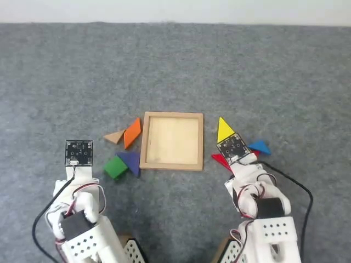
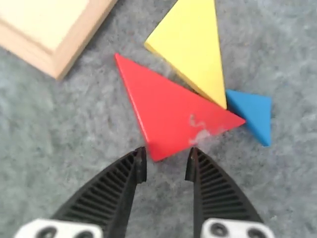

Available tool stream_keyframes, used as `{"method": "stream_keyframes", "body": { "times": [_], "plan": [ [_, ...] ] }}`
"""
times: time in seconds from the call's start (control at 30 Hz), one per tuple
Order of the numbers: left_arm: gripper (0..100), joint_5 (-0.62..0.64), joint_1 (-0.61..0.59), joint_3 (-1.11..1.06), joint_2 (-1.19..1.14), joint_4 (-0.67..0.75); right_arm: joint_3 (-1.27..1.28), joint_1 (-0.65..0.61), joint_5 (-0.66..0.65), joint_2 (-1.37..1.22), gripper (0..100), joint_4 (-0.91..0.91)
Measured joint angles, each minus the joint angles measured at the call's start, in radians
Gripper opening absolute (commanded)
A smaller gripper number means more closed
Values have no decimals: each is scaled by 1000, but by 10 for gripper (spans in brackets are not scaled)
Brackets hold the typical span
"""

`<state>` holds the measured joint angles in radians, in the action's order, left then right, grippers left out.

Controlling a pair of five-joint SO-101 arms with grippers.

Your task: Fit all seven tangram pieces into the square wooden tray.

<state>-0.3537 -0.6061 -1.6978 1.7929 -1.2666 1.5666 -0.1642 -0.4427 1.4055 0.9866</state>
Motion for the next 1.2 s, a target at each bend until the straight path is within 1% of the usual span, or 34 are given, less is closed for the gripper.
{"method": "stream_keyframes", "body": {
  "times": [0.67,0.73,0.8,0.87,0.93,1.2],
  "plan": [
    [13,0,0,0,0,0,9,2,0,32,156,17],
    [13,0,0,0,0,0,9,2,-2,32,189,25],
    [13,0,0,0,0,0,9,0,-8,32,250,29],
    [13,0,0,0,0,0,9,-28,-14,32,282,46],
    [13,0,0,0,0,0,9,-58,-18,32,273,66],
    [13,0,0,0,0,0,-6,-92,-23,34,267,68]
  ]
}}
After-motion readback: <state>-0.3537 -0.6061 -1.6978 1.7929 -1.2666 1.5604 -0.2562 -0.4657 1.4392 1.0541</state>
